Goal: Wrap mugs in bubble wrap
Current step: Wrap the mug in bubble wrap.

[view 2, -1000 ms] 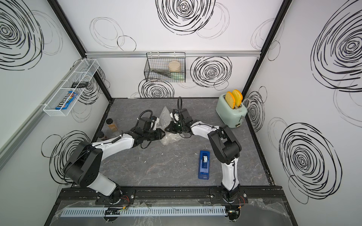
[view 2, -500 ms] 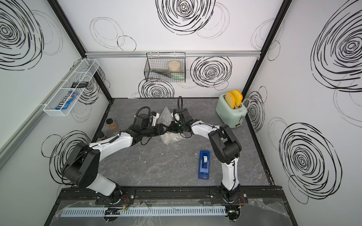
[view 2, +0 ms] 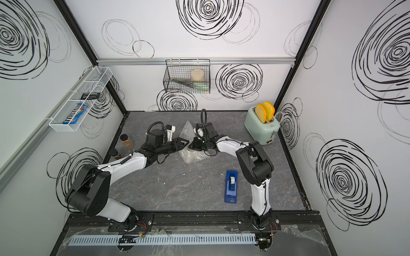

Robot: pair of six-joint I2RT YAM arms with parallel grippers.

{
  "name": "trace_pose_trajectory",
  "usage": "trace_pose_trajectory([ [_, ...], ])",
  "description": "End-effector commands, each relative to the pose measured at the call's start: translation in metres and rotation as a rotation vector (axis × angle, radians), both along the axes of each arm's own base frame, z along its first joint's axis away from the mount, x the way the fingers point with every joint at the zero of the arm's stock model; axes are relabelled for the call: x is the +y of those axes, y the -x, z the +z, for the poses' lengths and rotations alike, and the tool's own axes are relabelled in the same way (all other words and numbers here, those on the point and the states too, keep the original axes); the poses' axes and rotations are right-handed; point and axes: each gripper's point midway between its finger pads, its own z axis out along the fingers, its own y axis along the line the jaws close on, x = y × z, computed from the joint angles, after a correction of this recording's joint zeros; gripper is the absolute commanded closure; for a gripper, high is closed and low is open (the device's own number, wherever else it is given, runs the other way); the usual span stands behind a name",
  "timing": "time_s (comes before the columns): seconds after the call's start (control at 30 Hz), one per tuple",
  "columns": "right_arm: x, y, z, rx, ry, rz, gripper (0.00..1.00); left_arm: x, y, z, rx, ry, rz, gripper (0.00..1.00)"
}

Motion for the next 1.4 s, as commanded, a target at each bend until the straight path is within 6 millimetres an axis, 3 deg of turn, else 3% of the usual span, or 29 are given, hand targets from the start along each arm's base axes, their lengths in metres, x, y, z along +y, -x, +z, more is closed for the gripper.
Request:
trace_pose_trajectory([
  [0.0,-0.001,0.014,0.013,0.017,-0.042,0.003,1.0,-0.013,-0.003,0.005,-0.016,0.04,-0.02,0.46],
  [0.23,-0.015,0.009,0.065,-0.079,-0.195,-0.051,1.0,-0.012,-0.003,0.0,-0.007,0.044,-0.004,0.45],
  [0.37,-0.016,0.009,0.068,-0.076,-0.215,-0.043,1.0,-0.02,-0.007,0.0,-0.005,0.047,-0.014,0.43],
  [0.7,-0.006,0.014,0.043,0.005,-0.263,-0.001,1.0,-0.039,-0.01,-0.01,0.018,0.065,-0.05,0.37],
  [1.1,-0.008,0.011,0.039,0.03,-0.302,-0.004,1.0,-0.046,-0.009,-0.013,0.034,0.074,-0.079,0.33],
  [1.37,-0.014,0.012,-0.026,0.147,-0.14,-0.032,1.0,-0.039,-0.01,-0.011,0.029,0.089,-0.079,0.33],
])
